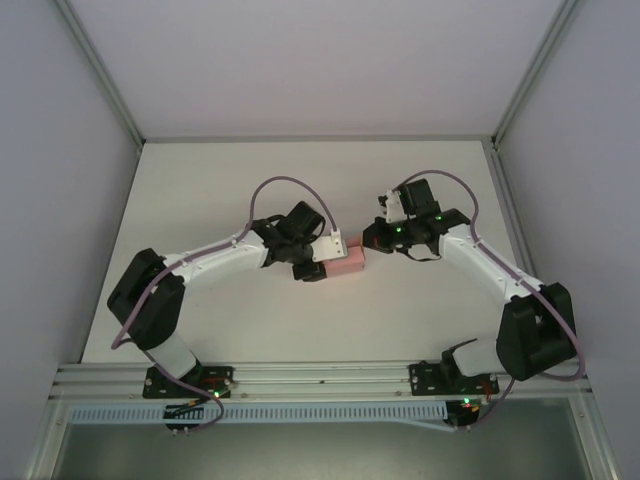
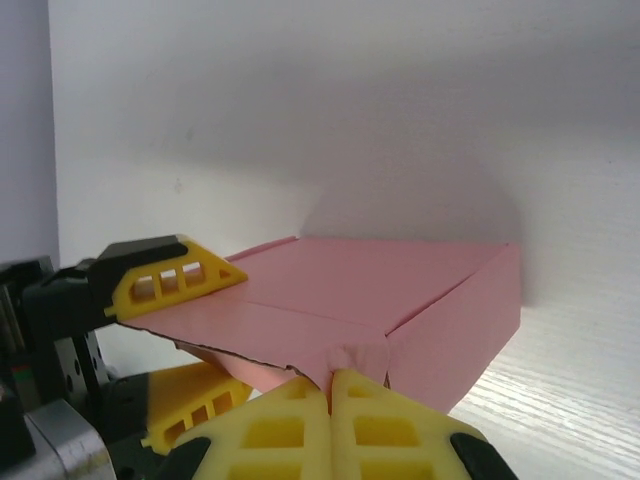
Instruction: Assemble paper box
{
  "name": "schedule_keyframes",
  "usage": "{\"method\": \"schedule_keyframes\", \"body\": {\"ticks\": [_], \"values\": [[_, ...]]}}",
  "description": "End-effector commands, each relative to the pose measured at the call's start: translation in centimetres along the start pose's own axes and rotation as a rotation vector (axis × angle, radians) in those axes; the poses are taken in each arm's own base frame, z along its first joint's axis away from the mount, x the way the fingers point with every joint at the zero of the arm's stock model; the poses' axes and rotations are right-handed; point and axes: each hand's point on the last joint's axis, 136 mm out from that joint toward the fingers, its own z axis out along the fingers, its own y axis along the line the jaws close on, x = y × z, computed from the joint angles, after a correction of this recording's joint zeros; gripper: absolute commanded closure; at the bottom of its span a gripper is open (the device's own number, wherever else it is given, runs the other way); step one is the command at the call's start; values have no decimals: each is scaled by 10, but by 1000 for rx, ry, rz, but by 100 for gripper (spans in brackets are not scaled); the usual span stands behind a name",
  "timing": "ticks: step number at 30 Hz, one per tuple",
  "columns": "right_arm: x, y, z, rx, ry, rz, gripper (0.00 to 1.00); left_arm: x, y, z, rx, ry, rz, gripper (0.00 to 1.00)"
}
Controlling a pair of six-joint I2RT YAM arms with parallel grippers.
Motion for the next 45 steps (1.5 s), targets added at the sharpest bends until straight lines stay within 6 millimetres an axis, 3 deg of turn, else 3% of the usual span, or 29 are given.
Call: {"method": "schedule_keyframes", "body": {"ticks": [1, 4, 7, 10, 15, 21, 26, 33, 37, 41, 45], "values": [[3, 7, 10, -68, 22, 97, 99, 17, 1, 14, -7, 84, -26, 51], [5, -3, 17, -63, 48, 157, 99, 19, -1, 14, 1, 90, -23, 51], [-8, 18, 7, -189, 82, 208, 100, 19, -1, 14, 5, 95, -15, 51], [-12, 22, -5, -138, 94, 184, 97, 21, -2, 15, 8, 100, -18, 51], [0, -9, -7, 21, 115, 153, 95, 24, -3, 17, 13, 107, -14, 51], [10, -44, 10, 64, 98, 129, 94, 23, -3, 17, 25, 98, -17, 51], [11, -57, 21, 66, 37, 66, 93, 20, 0, 15, 29, 78, -35, 51], [14, -62, 15, 89, -65, -105, 85, 20, 2, 14, 37, 72, -49, 51], [19, -69, 22, 85, -95, -35, 87, 18, 4, 14, 42, 59, -67, 51], [8, -46, 17, 20, -91, 47, 98, 21, 4, 15, 45, 68, -64, 51], [-15, -22, -12, 35, -173, 13, 100, 23, 2, 16, 48, 72, -66, 51]]}}
